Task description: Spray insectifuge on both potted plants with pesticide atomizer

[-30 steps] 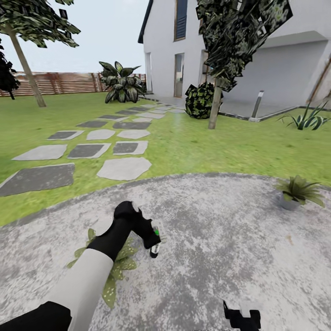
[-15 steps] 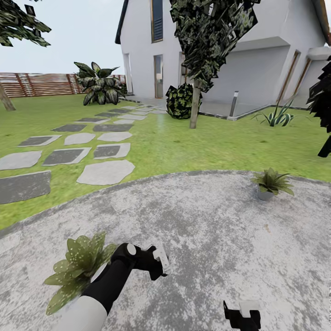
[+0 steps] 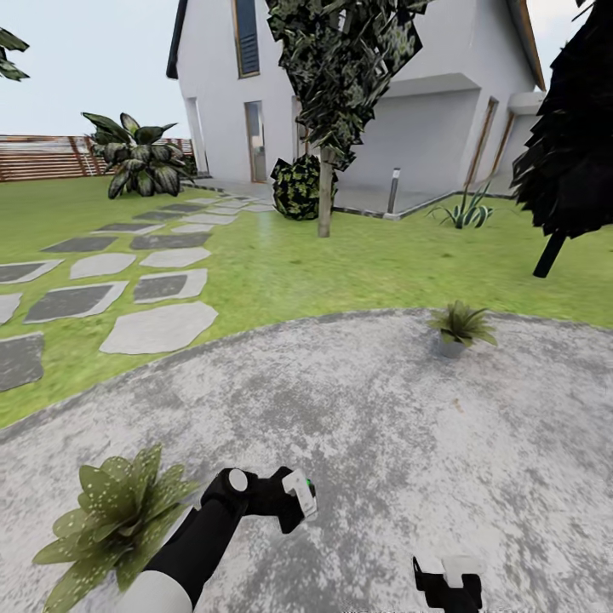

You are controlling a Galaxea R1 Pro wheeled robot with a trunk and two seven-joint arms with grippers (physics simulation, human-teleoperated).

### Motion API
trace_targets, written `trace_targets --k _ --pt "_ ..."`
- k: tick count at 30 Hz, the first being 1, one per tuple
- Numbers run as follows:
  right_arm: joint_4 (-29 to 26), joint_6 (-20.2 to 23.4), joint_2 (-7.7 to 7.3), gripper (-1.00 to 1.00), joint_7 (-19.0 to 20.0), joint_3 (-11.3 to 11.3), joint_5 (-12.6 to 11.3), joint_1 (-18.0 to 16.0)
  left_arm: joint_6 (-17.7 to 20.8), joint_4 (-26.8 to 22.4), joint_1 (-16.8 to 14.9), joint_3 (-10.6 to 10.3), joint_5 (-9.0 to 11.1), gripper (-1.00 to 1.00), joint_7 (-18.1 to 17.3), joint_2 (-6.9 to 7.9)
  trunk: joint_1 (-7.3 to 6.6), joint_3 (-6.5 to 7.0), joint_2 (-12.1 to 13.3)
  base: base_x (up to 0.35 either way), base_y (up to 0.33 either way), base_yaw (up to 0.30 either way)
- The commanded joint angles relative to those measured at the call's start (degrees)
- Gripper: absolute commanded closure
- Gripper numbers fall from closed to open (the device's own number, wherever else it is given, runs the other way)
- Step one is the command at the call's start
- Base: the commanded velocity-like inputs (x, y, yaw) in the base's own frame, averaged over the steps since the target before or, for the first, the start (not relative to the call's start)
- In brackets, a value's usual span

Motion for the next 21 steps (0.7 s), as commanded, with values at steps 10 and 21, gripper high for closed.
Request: trace_targets --k 10,21 --pt "0.12 -0.09 -0.08 -1.00 -0.52 0.50 -0.39 -0.02 0.77 -0.12 -0.02 0.00 0.06 1.00 6.86 -0.09 -0.01 -0.05 -0.02 0.000 0.000 -0.263" --pt "0.05 -0.17 0.05 -1.00 -0.56 0.50 -0.39 -0.05 0.99 -0.12 -0.04 0.09 0.05 1.00 7.02 -0.04 -0.01 -0.05 -0.02 0.000 0.000 -0.183"
